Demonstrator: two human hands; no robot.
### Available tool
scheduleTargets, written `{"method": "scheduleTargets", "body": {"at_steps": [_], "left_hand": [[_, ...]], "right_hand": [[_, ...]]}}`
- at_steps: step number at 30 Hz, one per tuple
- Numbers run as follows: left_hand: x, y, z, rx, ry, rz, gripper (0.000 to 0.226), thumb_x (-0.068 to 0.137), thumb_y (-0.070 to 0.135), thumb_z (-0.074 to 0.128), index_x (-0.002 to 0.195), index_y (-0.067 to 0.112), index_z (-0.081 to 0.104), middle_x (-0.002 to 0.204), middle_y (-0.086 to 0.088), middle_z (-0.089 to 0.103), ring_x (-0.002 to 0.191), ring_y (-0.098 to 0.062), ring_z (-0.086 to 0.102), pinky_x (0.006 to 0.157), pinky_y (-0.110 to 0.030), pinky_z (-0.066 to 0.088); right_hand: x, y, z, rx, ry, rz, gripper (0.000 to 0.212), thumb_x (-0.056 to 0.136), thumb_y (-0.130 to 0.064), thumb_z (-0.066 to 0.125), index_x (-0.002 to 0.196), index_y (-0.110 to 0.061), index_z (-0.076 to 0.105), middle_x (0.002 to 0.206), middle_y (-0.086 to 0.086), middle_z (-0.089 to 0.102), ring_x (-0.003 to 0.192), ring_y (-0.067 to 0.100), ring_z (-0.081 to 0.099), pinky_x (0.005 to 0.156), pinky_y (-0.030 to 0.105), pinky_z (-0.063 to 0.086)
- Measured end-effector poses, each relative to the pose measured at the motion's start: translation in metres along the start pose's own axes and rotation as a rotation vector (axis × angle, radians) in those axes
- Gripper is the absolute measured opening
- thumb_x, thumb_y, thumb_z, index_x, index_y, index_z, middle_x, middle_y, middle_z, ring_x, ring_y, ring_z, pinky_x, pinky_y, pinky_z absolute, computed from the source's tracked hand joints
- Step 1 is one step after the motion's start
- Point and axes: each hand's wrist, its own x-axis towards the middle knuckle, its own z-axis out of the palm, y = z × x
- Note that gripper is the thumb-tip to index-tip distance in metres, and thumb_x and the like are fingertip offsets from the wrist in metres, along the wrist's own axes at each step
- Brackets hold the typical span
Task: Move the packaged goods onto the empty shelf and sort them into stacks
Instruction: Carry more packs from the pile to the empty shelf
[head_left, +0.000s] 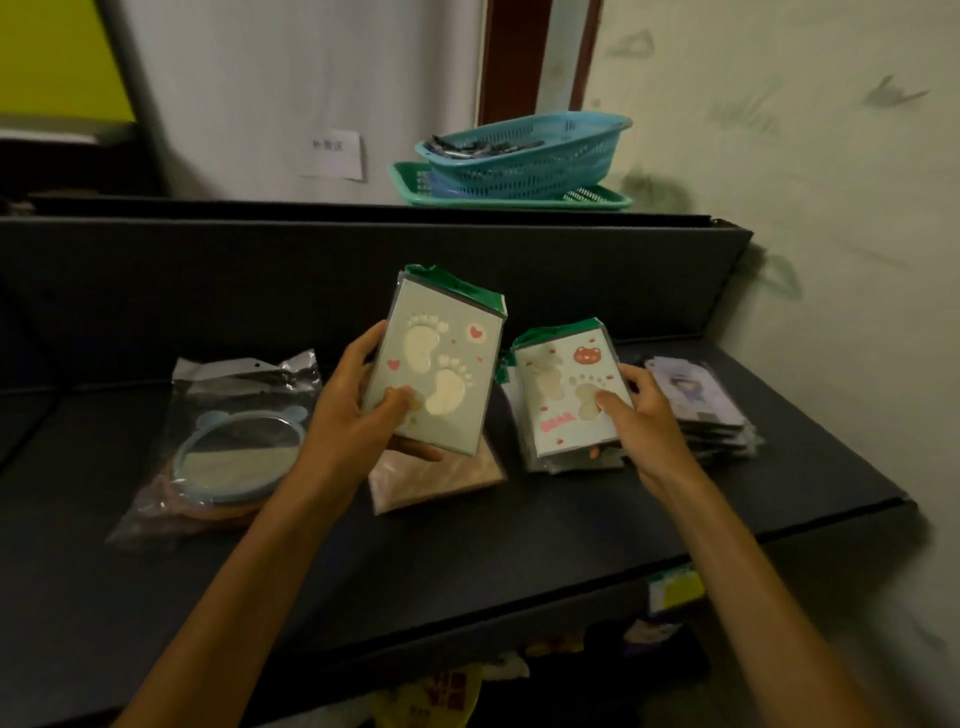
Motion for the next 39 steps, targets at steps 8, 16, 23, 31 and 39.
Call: {"method": "scheduleTargets", "body": {"at_steps": [8, 16, 23, 31, 39], "left_hand": [[-0.008, -0.005, 0.018, 0.047, 0.114, 0.01, 0.062, 0.091, 0.003, 0.051, 0.144, 0.029, 0.03, 0.132, 0.001, 0.05, 0.107, -0.025, 0.061, 0.057, -0.034, 0.059], [-0.013, -0.007, 0.027, 0.05, 0.141, -0.007, 0.061, 0.092, 0.002, 0.05, 0.142, 0.029, 0.031, 0.119, 0.01, 0.054, 0.1, -0.02, 0.063, 0.055, -0.029, 0.058], [-0.003, -0.009, 0.052, 0.052, 0.094, -0.013, 0.06, 0.092, 0.003, 0.051, 0.142, 0.032, 0.031, 0.13, -0.001, 0.052, 0.105, -0.026, 0.063, 0.063, -0.045, 0.06], [0.019, -0.028, 0.11, 0.091, 0.067, -0.097, 0.063, 0.092, 0.007, 0.054, 0.144, 0.032, 0.028, 0.135, -0.001, 0.049, 0.109, -0.022, 0.06, 0.073, -0.041, 0.06], [0.036, -0.047, 0.152, 0.27, 0.132, -0.192, 0.059, 0.092, 0.012, 0.058, 0.144, 0.021, 0.032, 0.134, -0.004, 0.05, 0.109, -0.022, 0.058, 0.077, -0.038, 0.059]], "right_hand": [[0.02, 0.012, -0.008, -0.383, -0.084, -0.141, 0.043, 0.095, -0.023, 0.055, 0.135, -0.014, 0.04, 0.132, 0.008, 0.051, 0.107, 0.018, 0.057, 0.062, 0.016, 0.044], [0.022, 0.003, -0.023, -0.795, -0.011, -0.44, 0.033, 0.09, -0.022, 0.058, 0.121, -0.009, 0.054, 0.122, 0.011, 0.052, 0.114, 0.028, 0.047, 0.094, 0.035, 0.037], [0.029, -0.004, -0.057, -0.983, -0.119, -0.464, 0.036, 0.089, -0.035, 0.058, 0.121, -0.019, 0.057, 0.126, 0.003, 0.057, 0.115, 0.024, 0.051, 0.1, 0.044, 0.038], [0.036, -0.003, -0.094, -1.034, -0.134, -0.512, 0.033, 0.09, -0.031, 0.058, 0.12, -0.017, 0.058, 0.127, 0.005, 0.058, 0.116, 0.022, 0.049, 0.1, 0.035, 0.033], [0.051, 0.011, -0.124, -0.995, -0.126, -0.499, 0.034, 0.09, -0.032, 0.058, 0.121, -0.02, 0.058, 0.128, 0.001, 0.057, 0.118, 0.021, 0.047, 0.101, 0.035, 0.031]]}}
